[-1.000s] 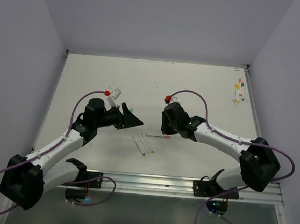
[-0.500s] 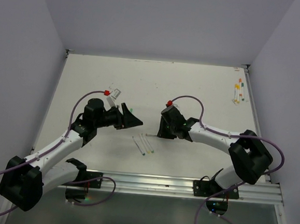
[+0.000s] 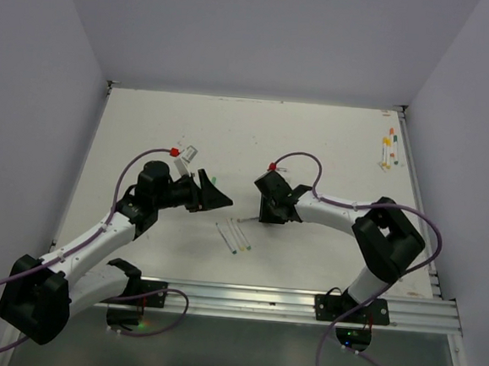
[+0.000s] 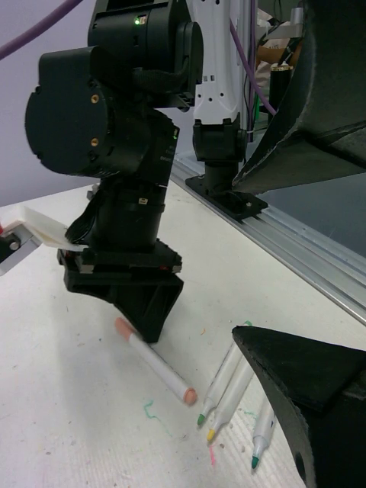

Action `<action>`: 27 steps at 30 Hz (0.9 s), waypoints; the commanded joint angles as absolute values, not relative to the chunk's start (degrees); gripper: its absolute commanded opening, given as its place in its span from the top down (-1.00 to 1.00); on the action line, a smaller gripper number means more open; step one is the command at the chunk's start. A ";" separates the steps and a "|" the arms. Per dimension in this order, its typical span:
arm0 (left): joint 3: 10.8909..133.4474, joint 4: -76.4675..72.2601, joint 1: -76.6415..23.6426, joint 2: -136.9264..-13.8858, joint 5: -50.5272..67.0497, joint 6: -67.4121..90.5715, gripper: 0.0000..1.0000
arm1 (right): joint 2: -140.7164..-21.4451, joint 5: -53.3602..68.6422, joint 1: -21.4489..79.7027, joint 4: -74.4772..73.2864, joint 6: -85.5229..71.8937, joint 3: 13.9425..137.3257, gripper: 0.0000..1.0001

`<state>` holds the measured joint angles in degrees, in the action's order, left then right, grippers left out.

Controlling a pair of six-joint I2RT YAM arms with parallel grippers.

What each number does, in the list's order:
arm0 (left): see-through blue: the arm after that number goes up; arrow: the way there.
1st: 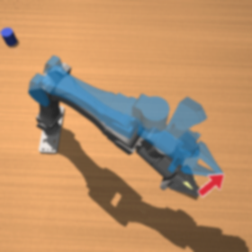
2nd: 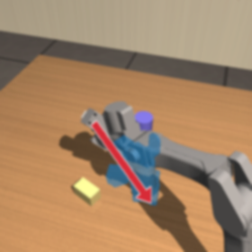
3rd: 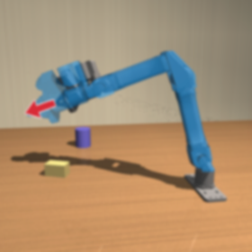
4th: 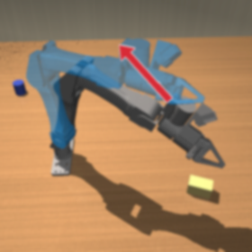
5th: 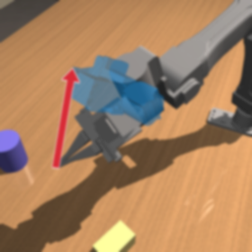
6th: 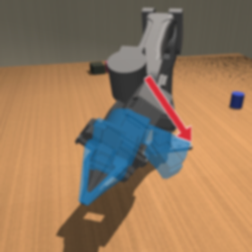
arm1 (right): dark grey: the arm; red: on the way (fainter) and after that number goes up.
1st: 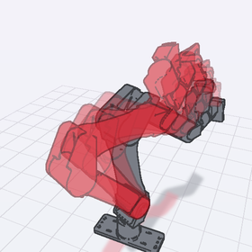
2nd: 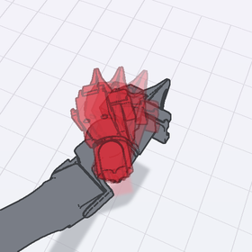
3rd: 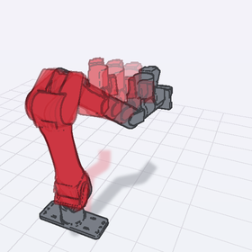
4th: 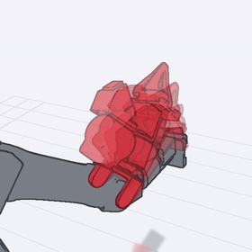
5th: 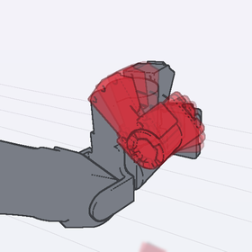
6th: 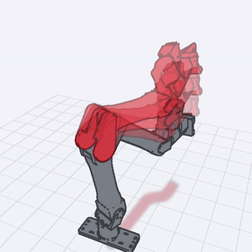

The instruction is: Open the pen caps

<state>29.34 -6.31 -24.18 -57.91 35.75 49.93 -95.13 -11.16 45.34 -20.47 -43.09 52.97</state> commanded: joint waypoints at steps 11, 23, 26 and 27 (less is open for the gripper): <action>30.41 -4.40 -24.26 -58.98 35.86 47.99 -0.47 | -107.49 -18.11 41.66 -22.85 -33.66 72.60 0.25; 30.24 -2.47 -24.26 -54.50 35.77 48.34 -0.47 | -102.83 -8.79 43.94 -15.12 -40.08 64.69 0.22; 30.06 -1.50 -24.26 -53.27 35.51 48.08 -0.47 | -104.32 -9.40 45.52 -14.68 -41.04 64.77 0.21; 29.88 -1.32 -24.26 -53.09 35.51 47.99 -0.47 | -104.94 -9.93 46.48 -15.20 -41.31 65.73 0.21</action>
<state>29.34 -2.72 -24.18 -54.54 35.48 48.86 -104.66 -9.96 44.51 -17.28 -38.94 64.79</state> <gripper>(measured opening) 0.734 0.390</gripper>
